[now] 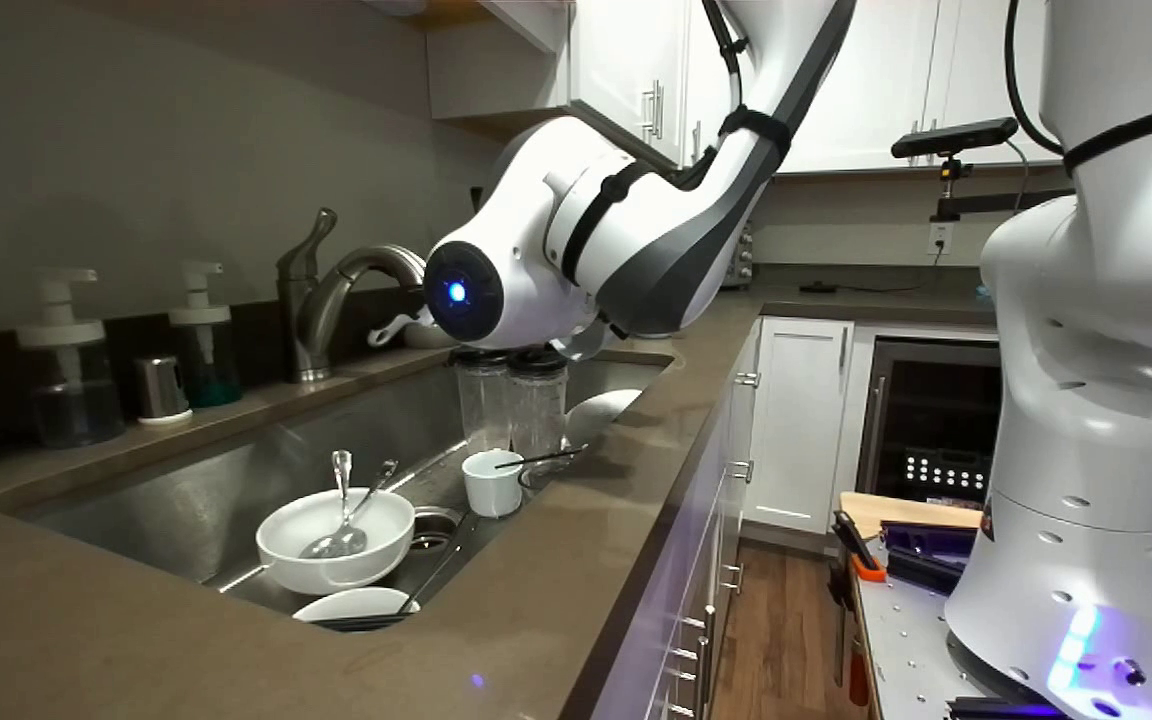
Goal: Get the cup on the left and pour the water in the sink, and put it on the left side of the sink
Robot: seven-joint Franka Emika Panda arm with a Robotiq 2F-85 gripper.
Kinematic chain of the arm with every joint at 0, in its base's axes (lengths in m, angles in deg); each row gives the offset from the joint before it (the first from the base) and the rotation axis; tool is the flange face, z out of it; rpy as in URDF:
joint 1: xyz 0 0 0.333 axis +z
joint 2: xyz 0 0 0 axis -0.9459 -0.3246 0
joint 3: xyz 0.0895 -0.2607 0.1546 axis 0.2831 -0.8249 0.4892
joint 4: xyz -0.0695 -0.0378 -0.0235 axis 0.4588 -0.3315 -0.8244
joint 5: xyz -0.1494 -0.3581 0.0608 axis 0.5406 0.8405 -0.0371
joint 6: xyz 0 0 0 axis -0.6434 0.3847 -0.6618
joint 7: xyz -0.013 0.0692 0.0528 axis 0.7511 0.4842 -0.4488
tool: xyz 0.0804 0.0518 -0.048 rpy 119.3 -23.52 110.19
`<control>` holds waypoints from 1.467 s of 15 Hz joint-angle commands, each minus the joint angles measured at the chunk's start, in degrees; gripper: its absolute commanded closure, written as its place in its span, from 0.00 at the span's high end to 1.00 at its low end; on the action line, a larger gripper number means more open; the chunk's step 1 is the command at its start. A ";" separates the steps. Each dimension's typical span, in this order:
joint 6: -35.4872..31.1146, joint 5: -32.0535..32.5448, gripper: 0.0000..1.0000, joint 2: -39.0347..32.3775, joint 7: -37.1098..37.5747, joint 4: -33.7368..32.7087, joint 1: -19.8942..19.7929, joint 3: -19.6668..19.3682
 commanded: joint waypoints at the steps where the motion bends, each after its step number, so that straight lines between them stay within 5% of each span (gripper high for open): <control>1: 0.12 -0.07 0.16 -0.10 0.02 -0.11 -0.09 0.16; 14: 0.12 -0.07 0.16 -0.10 0.03 -0.11 -0.09 0.16; 15: -0.92 -0.55 0.06 -0.30 -0.17 -0.57 0.01 0.39; 22: -13.78 -1.66 0.06 0.88 -0.39 -0.84 0.30 1.80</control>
